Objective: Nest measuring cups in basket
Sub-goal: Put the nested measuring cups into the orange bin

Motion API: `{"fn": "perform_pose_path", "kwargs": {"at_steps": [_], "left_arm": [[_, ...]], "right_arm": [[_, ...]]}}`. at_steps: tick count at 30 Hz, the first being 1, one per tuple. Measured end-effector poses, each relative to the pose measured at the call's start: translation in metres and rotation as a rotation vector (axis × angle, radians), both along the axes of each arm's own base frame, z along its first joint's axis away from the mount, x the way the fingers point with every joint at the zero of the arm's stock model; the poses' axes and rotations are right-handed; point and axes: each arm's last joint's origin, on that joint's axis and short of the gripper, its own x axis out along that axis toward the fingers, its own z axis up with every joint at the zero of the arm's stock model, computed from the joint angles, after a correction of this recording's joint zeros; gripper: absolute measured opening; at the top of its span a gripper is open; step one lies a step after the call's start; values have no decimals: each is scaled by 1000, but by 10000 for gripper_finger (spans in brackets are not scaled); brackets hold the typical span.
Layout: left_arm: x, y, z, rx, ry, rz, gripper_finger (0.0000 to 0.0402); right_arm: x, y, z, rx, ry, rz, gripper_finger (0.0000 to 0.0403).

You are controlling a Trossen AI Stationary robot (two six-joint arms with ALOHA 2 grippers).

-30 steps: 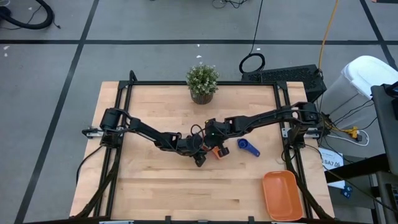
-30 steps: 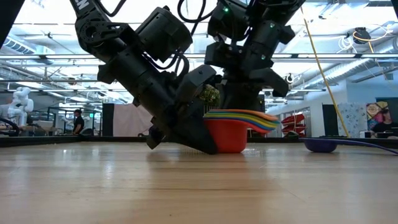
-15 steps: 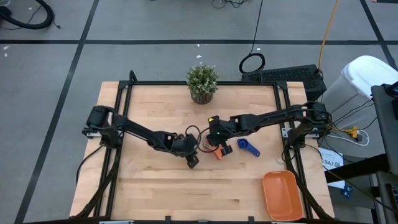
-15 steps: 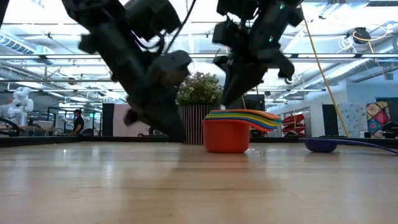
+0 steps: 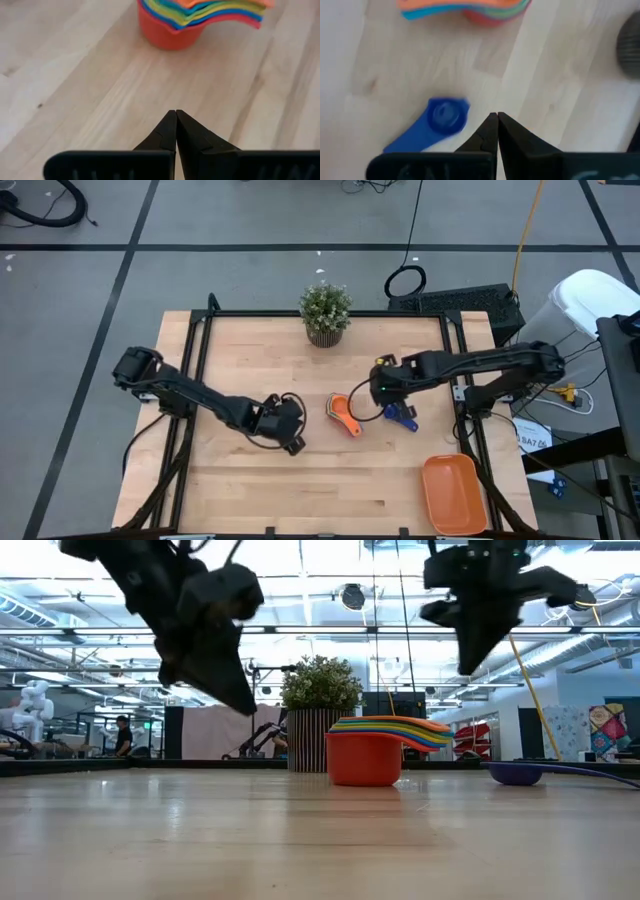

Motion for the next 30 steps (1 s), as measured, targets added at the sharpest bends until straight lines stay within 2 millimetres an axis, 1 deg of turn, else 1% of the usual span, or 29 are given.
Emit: {"fn": "perform_pose_path", "kwargs": {"at_steps": [3, 7, 9, 11, 15, 18, 21, 25, 30], "left_arm": [[-4, -7, 5, 23, -24, -4, 8], [-6, -12, 6, 35, -27, -17, 8], [-7, -14, 5, 39, -20, -27, 8], [-9, -15, 5, 45, -6, -29, 8], [-11, -17, 4, 67, -6, -24, 8], [-11, -18, 4, 69, -6, -28, 8], [-11, -19, 4, 69, -6, -30, 8], [-11, -19, 4, 65, -8, -24, 8], [-12, -20, 4, 62, -10, -21, 8]], "right_arm": [[-6, -1, 1, 15, 36, -66, 26], [-8, -7, -4, 41, 49, -209, 72], [-11, -13, -12, 37, 60, -313, 95], [-16, -20, -26, 16, 91, -412, 115], [-30, -29, -52, 22, 163, -523, 142], [-35, -29, -67, 58, 175, -564, 150], [-35, -27, -77, 123, 146, -585, 152], [-33, -23, -84, 160, 102, -599, 152], [-33, -21, -86, 168, 96, -628, 147]]}}
